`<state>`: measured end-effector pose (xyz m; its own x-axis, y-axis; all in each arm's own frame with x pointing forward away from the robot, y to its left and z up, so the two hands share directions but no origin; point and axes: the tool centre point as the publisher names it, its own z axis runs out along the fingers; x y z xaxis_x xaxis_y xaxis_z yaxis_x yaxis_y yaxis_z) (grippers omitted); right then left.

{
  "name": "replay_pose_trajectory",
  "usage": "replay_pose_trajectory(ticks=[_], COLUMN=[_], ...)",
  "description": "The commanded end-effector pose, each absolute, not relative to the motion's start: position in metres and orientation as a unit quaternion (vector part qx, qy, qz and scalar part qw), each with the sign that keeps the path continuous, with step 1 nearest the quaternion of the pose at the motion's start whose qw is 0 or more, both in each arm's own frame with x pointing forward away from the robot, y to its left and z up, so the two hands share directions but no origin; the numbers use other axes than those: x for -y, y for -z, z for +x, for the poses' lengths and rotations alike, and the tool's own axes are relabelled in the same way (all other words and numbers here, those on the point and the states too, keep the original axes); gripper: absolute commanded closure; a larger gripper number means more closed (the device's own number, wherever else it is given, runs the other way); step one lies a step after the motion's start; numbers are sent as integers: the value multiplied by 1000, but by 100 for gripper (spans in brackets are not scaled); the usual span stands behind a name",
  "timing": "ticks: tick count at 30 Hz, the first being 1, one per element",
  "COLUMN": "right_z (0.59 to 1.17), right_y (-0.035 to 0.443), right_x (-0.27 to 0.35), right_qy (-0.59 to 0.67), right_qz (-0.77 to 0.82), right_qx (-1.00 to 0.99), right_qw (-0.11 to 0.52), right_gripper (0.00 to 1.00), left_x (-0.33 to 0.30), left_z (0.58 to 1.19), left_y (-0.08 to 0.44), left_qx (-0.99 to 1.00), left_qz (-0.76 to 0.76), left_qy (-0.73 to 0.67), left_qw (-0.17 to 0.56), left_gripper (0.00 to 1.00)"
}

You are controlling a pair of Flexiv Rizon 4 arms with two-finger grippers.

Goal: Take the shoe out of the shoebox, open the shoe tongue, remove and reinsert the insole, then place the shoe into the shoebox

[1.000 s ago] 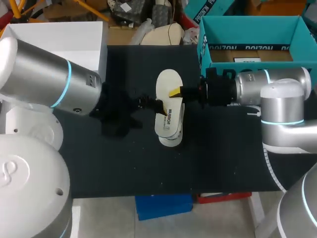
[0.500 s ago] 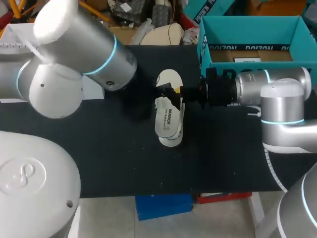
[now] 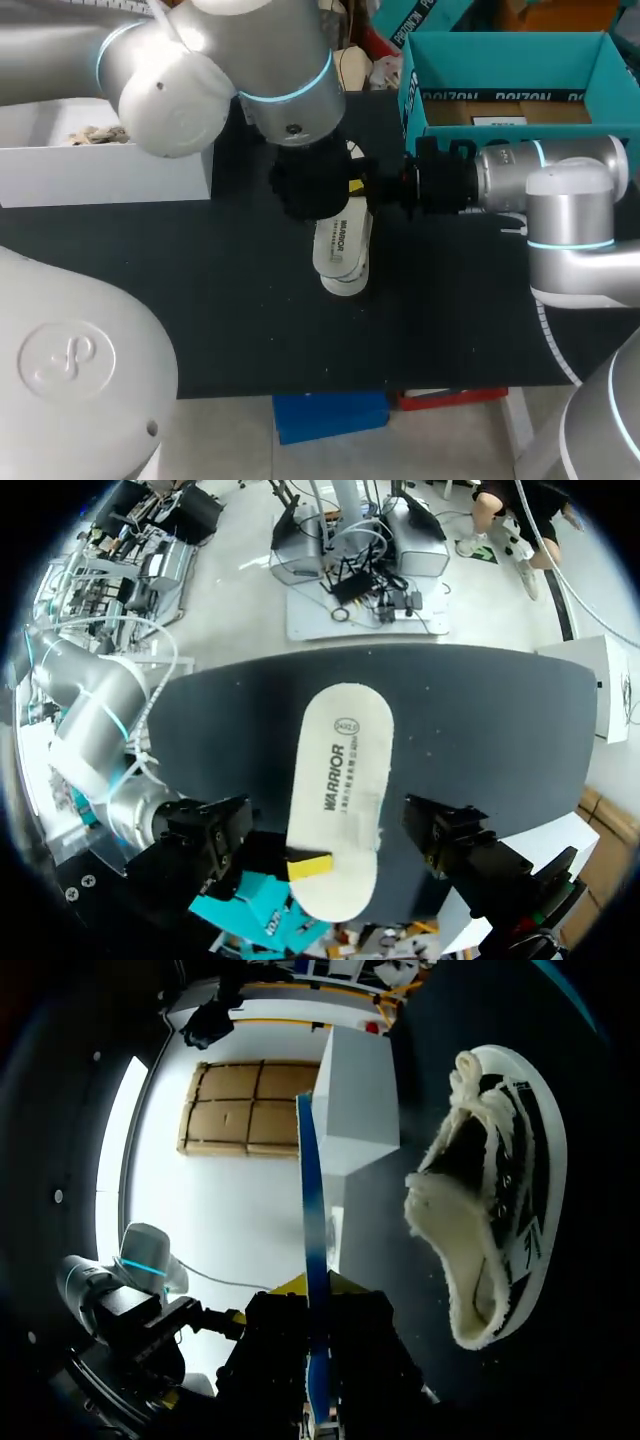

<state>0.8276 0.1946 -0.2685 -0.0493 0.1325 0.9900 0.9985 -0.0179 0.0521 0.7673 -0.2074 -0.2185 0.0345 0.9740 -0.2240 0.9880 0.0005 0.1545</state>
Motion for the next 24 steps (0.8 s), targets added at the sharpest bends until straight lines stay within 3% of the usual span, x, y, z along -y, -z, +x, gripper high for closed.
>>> replay_pose_trajectory(ticks=[1, 24], right_z=[827, 827], right_y=[269, 269], right_x=[-196, -196], right_qy=[484, 484], right_qz=[-525, -525], right_qx=[539, 539], right_qw=[447, 447], right_gripper=[100, 100], left_x=[203, 190], left_z=[760, 769], left_y=[210, 207], left_qx=[-710, -712], left_qz=[698, 698], left_qy=[-86, -44], left_qw=[35, 56], left_gripper=[0, 0])
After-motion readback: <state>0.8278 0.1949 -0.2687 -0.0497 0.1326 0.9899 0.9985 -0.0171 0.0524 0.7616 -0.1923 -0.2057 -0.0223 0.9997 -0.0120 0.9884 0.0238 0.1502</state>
